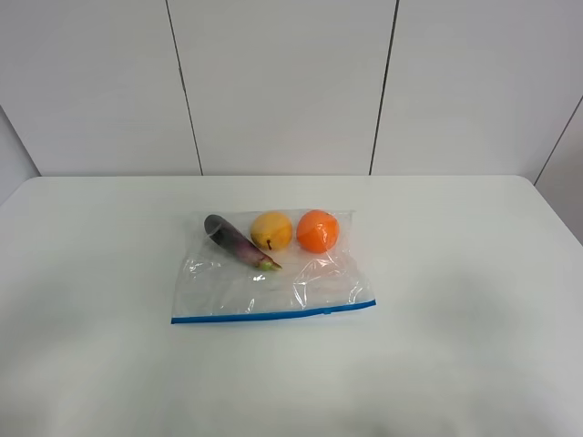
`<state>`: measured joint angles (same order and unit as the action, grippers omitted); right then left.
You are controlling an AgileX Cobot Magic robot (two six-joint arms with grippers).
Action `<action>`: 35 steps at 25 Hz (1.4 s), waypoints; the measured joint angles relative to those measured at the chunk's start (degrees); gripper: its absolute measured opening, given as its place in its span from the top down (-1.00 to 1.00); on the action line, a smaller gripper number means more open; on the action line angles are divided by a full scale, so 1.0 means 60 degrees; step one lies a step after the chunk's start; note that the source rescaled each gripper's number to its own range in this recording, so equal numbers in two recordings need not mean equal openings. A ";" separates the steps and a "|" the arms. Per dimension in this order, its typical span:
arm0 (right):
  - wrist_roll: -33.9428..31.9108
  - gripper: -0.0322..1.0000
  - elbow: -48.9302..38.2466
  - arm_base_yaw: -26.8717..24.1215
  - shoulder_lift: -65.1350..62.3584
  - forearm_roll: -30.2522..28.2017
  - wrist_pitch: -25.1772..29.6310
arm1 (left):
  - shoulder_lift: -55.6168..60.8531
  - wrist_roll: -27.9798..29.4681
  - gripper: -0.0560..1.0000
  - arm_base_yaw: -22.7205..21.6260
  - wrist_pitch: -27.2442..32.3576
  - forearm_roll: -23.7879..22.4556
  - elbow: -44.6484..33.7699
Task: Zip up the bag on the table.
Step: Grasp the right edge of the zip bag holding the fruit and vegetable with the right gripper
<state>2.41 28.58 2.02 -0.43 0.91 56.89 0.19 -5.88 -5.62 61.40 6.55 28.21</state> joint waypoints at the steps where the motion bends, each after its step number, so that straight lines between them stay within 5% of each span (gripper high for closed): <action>1: 0.0000 -0.45 0.0000 0.0000 0.0000 0.0000 0.0000 | 0.0000 0.0000 -0.42 0.0000 0.0000 0.0000 0.0000; 35: 0.0000 -0.45 0.0000 0.0000 0.0000 0.0000 0.0000 | 0.0000 0.0000 -0.42 0.0000 0.0000 0.0000 0.0000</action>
<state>2.41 28.58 2.02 -0.43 0.91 56.89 0.19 -5.88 -5.62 61.40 6.55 28.21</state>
